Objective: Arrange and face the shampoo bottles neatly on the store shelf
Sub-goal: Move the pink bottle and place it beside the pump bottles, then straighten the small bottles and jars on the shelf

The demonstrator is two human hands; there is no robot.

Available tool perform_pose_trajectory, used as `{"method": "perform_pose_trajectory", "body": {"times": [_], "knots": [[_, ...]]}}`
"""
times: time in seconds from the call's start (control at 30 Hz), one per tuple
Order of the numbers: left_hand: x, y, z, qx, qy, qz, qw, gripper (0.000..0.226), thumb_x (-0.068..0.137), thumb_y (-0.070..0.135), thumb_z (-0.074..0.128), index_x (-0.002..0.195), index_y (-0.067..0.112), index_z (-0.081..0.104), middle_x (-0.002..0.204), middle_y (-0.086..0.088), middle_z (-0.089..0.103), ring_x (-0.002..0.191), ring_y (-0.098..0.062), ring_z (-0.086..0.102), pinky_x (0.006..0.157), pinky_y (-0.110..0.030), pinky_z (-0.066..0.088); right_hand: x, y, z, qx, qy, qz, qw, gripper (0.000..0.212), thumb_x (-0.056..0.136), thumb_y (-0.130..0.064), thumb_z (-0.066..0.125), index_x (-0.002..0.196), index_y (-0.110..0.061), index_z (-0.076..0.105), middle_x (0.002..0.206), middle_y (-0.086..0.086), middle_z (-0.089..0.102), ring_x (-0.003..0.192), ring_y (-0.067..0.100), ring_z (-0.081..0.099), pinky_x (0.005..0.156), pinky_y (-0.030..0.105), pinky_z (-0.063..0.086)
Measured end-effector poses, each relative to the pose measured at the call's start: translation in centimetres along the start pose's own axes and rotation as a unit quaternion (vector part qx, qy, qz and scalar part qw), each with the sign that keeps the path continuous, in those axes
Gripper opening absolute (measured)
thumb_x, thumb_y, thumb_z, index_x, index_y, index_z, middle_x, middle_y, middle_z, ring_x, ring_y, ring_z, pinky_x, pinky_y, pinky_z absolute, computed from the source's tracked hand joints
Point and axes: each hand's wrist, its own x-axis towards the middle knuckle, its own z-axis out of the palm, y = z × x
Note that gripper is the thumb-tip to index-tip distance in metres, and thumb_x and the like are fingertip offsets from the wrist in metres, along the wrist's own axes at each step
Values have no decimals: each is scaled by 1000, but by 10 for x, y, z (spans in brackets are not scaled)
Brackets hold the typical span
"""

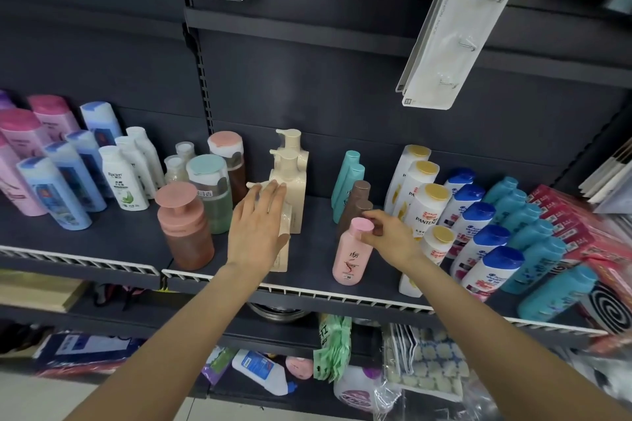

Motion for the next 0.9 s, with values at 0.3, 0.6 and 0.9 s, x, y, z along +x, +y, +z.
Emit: {"method": "perform_pose_trajectory", "body": {"times": [0.3, 0.6, 0.9], "knots": [[32, 20, -17, -68, -7, 24, 997, 42, 82, 22, 68, 122, 12, 56, 125, -5, 56, 116, -27, 52, 93, -39, 43, 25, -4, -26, -23, 73, -25, 997, 33, 89, -16, 63, 122, -11, 59, 118, 6, 62, 103, 16, 58, 85, 21, 43], [91, 17, -3, -63, -71, -5, 996, 55, 95, 36, 46, 145, 19, 28, 152, -2, 29, 137, -20, 29, 108, -33, 28, 59, 6, -22, -62, -32, -22, 997, 47, 83, -16, 71, 128, -14, 57, 122, 6, 62, 108, 19, 59, 87, 20, 41], [102, 8, 6, -33, -165, -15, 986, 66, 95, 45, 43, 149, 20, 14, 159, 0, 4, 146, -18, 6, 115, -37, 17, 68, 9, -19, -38, -45, -27, 998, 40, 80, -17, 73, 119, -13, 62, 113, 5, 63, 101, 19, 60, 88, 25, 45]]}}
